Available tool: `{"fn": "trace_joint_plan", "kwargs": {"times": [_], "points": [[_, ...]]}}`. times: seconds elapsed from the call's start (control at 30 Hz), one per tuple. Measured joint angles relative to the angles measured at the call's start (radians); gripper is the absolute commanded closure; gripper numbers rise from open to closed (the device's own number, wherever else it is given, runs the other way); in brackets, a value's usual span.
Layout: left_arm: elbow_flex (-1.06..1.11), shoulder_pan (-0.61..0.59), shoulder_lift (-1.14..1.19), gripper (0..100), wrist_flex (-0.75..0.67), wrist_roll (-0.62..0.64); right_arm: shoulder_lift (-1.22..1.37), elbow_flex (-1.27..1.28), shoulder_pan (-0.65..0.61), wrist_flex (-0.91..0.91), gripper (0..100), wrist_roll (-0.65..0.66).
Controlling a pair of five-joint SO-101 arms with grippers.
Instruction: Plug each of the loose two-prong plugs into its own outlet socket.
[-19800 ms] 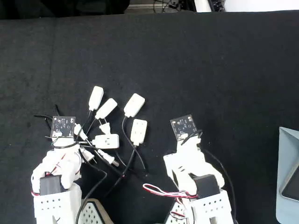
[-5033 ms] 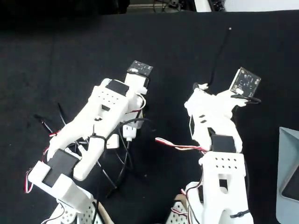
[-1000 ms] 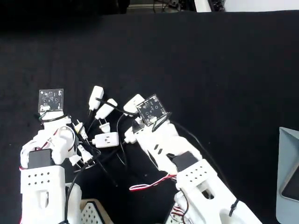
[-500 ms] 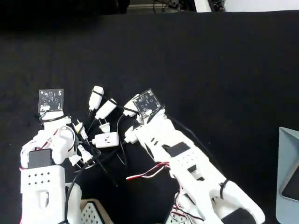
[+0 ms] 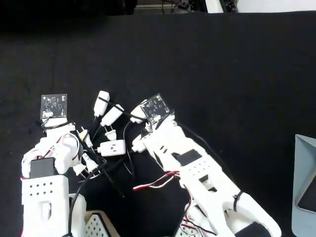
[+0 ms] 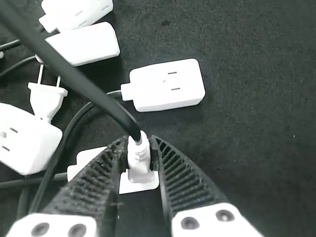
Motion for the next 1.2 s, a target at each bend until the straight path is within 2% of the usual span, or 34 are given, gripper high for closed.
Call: {"fn": "trace_joint_plan", "kwargs": {"times": [0.27, 0.5, 0.77, 1.0, 1.2], "points": [[0.000, -0.002, 0.000, 90, 0.000, 0.000, -0.002, 0.000, 0.066, 0.026, 98.5, -0.002], [0.000, -0.002, 0.000, 90, 0.000, 0.000, -0.005, -0.032, 0.069, 0.129, 98.5, -0.002], [0.000, -0.002, 0.000, 90, -0.035, 0.000, -0.005, -0.035, 0.061, 0.146, 98.6, -0.003], [0.011, -0.002, -0.003, 78, -0.040, 0.009, -0.005, -0.035, 0.060, 0.146, 98.5, -0.003], [0.034, -0.002, -0.006, 78, -0.040, 0.009, -0.003, -0.063, 0.060, 0.161, 98.6, -0.057]]}}
